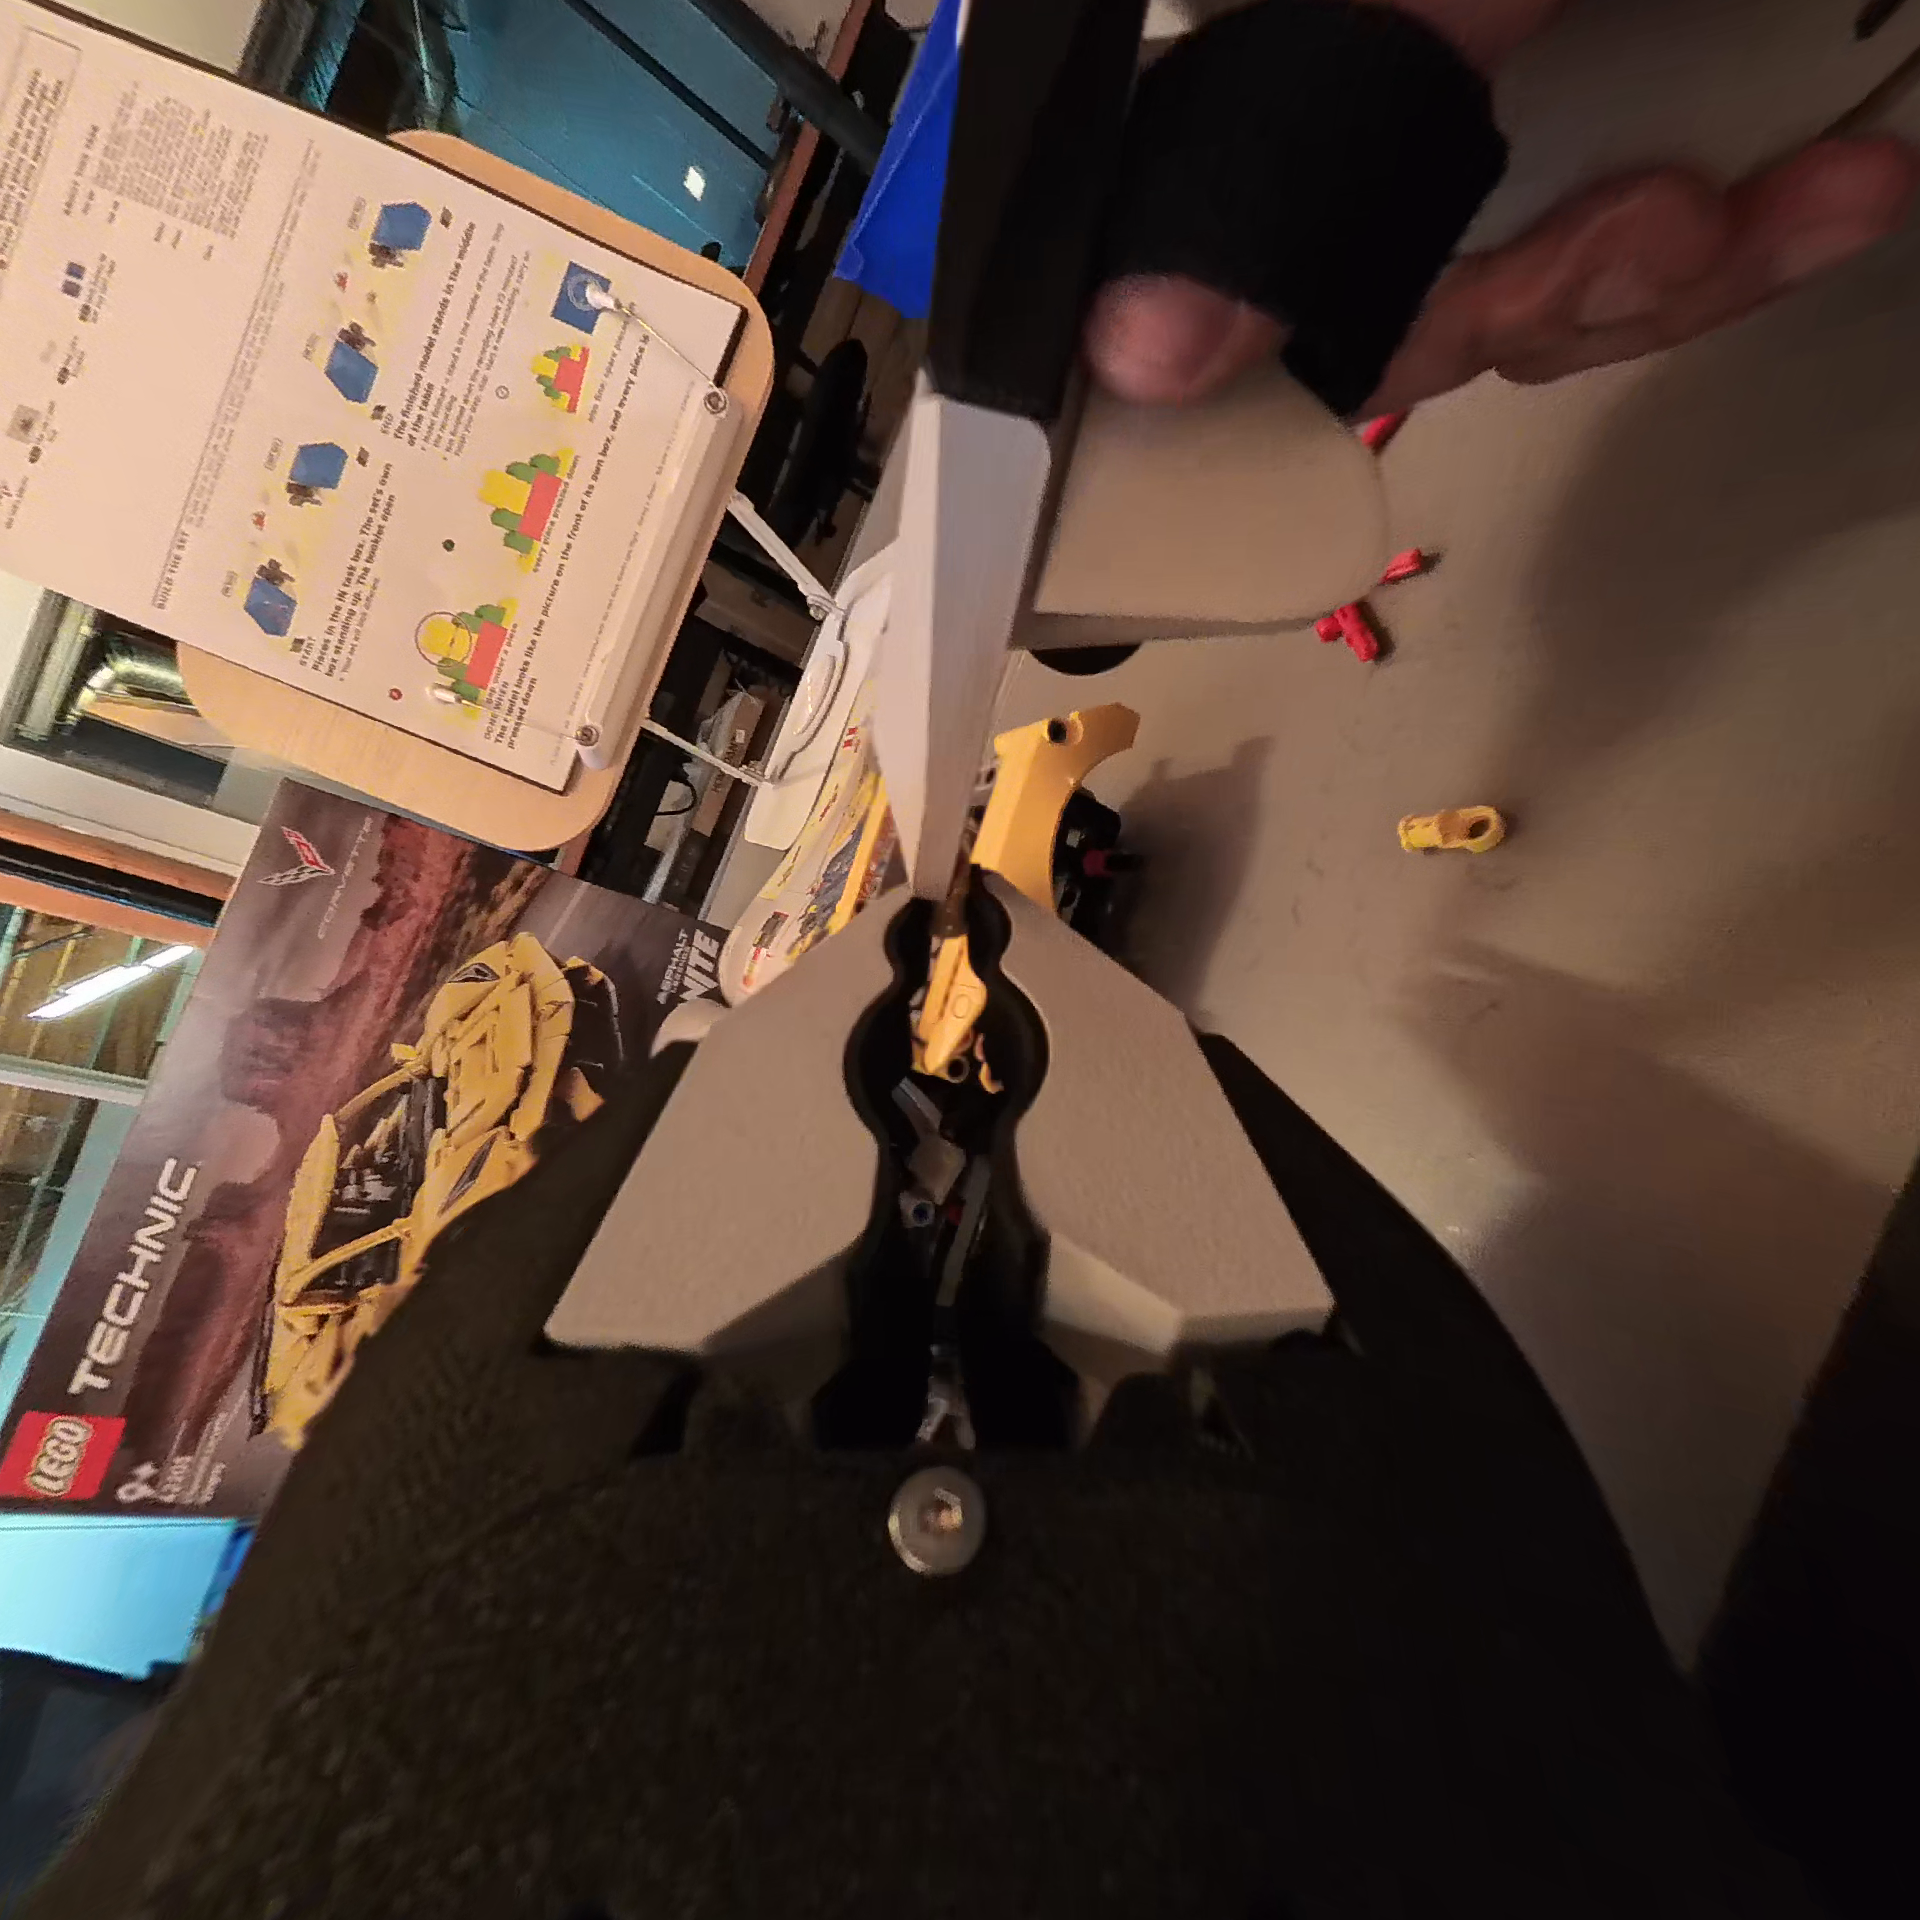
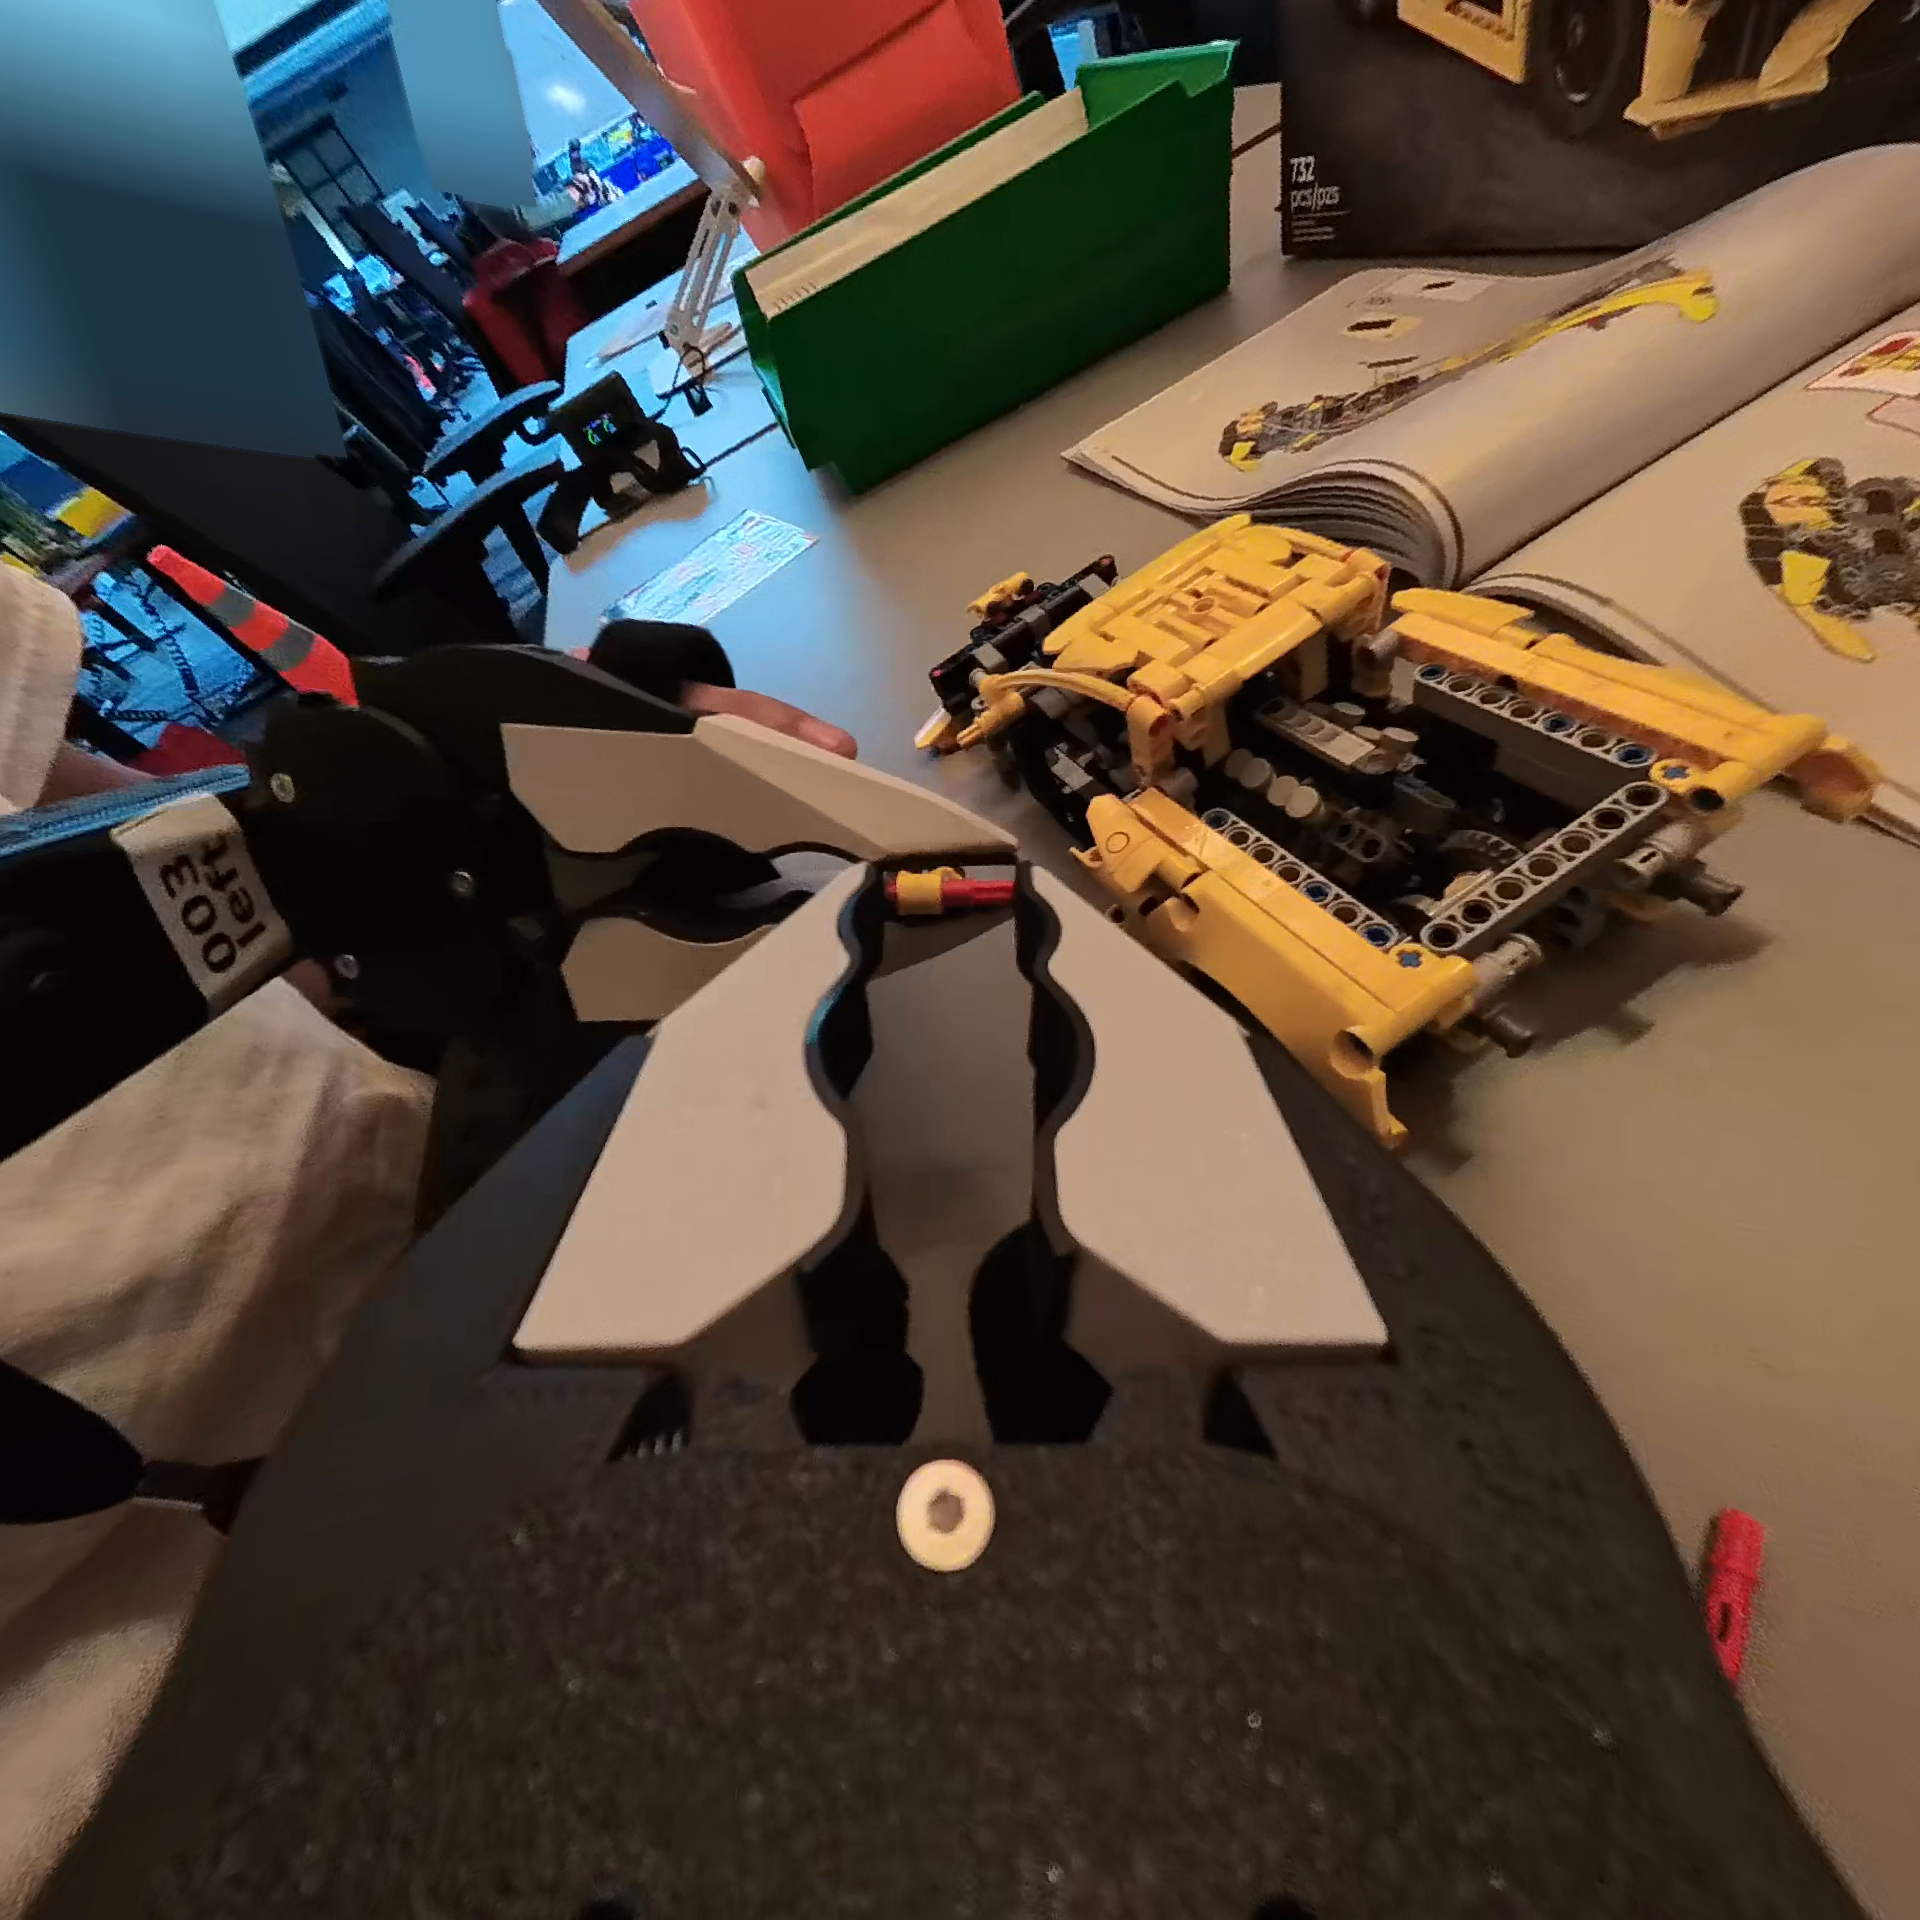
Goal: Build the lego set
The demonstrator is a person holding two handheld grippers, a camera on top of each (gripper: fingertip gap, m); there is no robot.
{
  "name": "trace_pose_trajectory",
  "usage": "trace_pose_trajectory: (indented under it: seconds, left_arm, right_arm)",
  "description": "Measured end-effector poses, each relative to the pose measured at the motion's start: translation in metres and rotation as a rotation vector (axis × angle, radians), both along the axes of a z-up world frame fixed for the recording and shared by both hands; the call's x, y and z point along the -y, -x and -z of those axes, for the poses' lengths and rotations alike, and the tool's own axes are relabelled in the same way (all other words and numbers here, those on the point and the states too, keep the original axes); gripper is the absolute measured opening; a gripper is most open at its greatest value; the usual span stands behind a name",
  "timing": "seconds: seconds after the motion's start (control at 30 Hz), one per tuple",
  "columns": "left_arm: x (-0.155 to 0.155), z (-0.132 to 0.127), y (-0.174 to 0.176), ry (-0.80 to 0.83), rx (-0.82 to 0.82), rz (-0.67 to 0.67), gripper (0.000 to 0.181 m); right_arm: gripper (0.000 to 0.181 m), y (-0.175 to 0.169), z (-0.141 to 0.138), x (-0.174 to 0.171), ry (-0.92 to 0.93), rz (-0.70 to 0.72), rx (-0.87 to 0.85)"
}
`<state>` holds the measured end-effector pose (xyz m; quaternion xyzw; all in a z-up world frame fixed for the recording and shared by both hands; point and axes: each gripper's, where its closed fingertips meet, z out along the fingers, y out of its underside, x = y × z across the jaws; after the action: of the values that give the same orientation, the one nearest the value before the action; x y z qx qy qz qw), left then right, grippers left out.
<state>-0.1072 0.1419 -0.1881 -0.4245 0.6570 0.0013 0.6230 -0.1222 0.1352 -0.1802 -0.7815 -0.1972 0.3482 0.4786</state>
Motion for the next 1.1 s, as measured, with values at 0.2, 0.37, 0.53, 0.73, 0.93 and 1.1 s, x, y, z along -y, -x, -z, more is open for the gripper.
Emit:
trace_pose_trajectory:
  seconds: [0.2, 0.37, 0.53, 0.73, 0.93, 1.1]
  left_arm:
    - [-0.006, 0.005, 0.001, 0.045, -0.022, -0.045, 0.005]
    - [-0.006, 0.007, 0.0, 0.043, -0.029, -0.052, 0.005]
    - [-0.005, 0.009, -0.002, 0.086, -0.025, -0.035, 0.005]
    - [-0.003, 0.005, -0.001, 0.5, 0.117, 0.059, 0.029]
    - [0.023, -0.034, 0.008, 1.485, 0.392, 0.419, 0.029]
    - [0.028, -0.064, 0.016, 2.023, 0.529, 0.675, 0.028]
  right_arm:
    - [0.022, 0.0, 0.005, -0.005, -0.077, 0.095, 0.198]
    - [0.023, -0.001, 0.006, -0.005, -0.028, 0.105, 0.16]
    - [0.022, -0.002, 0.008, -0.004, -0.023, 0.094, 0.169]
    - [0.022, -0.006, -0.007, -0.002, -0.3, -0.008, 0.266]
    - [0.022, -0.002, -0.042, 0.007, -0.513, -0.026, 0.19]
    - [0.022, -0.005, -0.055, 0.01, -0.567, -0.002, 0.159]
